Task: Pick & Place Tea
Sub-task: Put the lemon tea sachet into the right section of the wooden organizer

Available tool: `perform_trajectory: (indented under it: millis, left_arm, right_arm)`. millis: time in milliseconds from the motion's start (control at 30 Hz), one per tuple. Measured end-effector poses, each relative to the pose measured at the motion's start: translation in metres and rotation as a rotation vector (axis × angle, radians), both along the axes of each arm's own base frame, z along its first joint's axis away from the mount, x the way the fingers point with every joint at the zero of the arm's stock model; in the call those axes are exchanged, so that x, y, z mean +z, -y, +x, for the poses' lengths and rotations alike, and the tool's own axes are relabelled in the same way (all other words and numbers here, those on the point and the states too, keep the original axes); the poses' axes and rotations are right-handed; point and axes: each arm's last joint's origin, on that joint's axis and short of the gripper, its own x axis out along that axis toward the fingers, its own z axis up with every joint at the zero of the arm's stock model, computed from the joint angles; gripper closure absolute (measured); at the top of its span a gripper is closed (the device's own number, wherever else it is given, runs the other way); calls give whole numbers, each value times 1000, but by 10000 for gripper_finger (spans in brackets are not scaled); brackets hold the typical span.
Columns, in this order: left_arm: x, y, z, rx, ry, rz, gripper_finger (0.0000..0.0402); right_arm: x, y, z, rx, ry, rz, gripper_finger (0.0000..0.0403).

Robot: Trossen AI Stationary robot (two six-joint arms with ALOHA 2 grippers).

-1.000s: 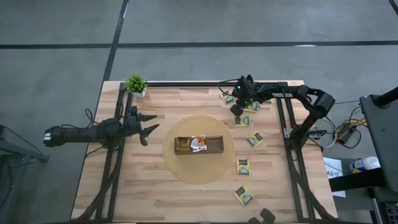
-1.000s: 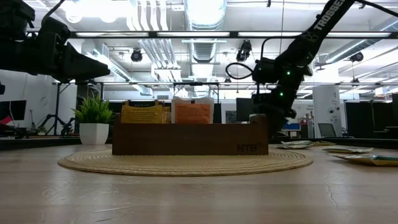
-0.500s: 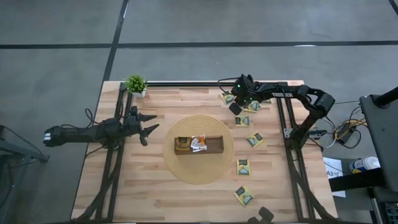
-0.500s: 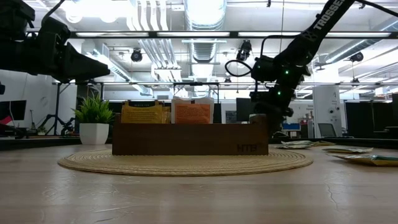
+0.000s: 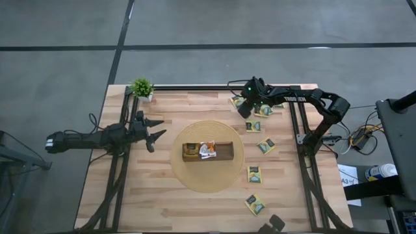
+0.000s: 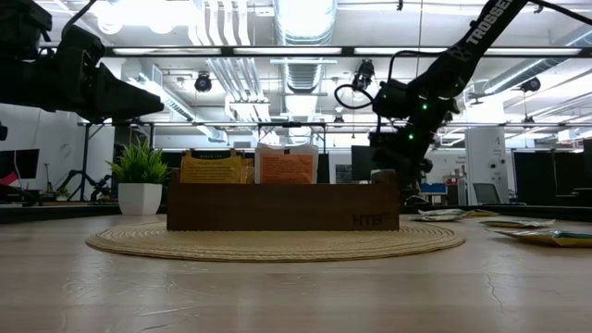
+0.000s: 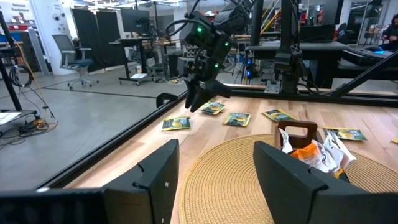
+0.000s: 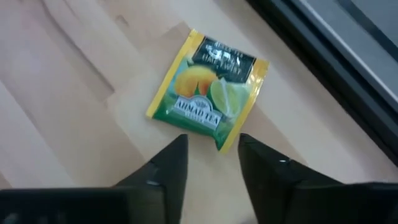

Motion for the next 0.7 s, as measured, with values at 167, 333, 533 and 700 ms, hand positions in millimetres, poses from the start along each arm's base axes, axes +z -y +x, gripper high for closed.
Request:
perform_trajectory:
  millis: [167,333,533,700]
  left_arm:
    - [0,0,0,0,0,0,199]
    - [0,0,0,0,0,0,199]
    - [0,0,0,0,0,0,199]
    - [0,0,0,1,0,0,199]
  right_arm:
    - [3,2,3,-60,65,-1,211]
    - [3,5,5,-147,131,20,187]
    - [-9,13,5,-211,143,48,182]
    - [-13,19,0,-237,141,57,181]
